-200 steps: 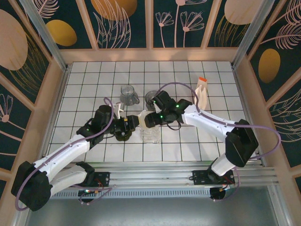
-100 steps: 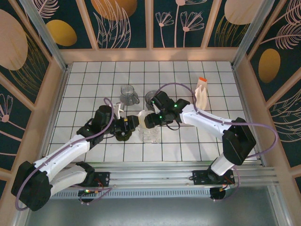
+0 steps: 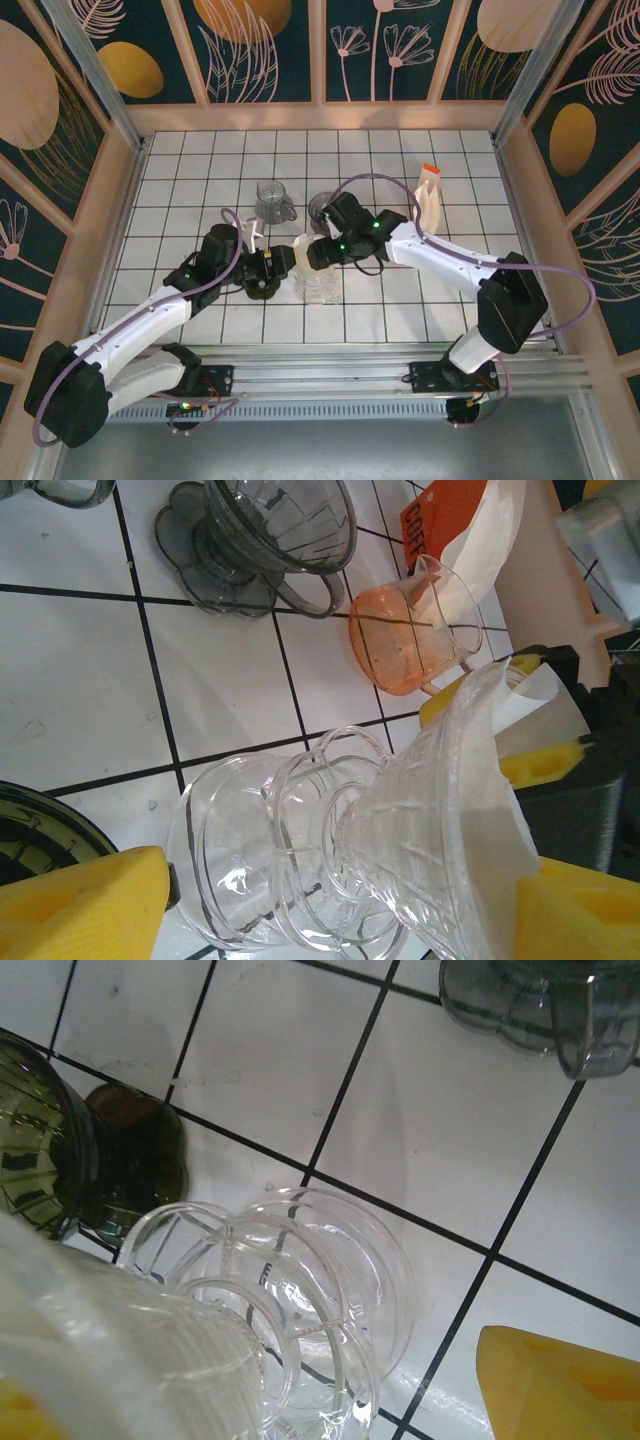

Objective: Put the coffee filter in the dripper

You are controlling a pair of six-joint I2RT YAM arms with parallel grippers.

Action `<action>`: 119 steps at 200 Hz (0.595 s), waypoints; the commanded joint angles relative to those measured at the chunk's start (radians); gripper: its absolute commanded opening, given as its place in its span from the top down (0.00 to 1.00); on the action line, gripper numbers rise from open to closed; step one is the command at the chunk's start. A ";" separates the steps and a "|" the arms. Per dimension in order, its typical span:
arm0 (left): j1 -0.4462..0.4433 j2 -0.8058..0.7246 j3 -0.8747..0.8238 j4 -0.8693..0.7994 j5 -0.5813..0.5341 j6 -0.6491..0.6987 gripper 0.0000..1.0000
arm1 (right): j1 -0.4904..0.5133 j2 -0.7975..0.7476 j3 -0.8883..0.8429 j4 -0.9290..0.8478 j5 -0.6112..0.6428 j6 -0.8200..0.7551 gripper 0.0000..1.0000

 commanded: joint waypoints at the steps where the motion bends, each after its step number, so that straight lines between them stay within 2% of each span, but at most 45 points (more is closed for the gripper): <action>1: -0.004 0.009 -0.011 0.011 0.011 0.016 0.19 | 0.006 -0.044 0.016 0.030 0.020 0.010 0.23; 68: -0.004 0.017 -0.010 0.012 0.009 0.014 0.19 | 0.006 -0.089 0.022 0.041 0.023 0.021 0.23; 119: -0.004 0.015 -0.008 0.009 0.007 0.012 0.19 | 0.006 -0.157 0.055 0.020 0.071 0.025 0.23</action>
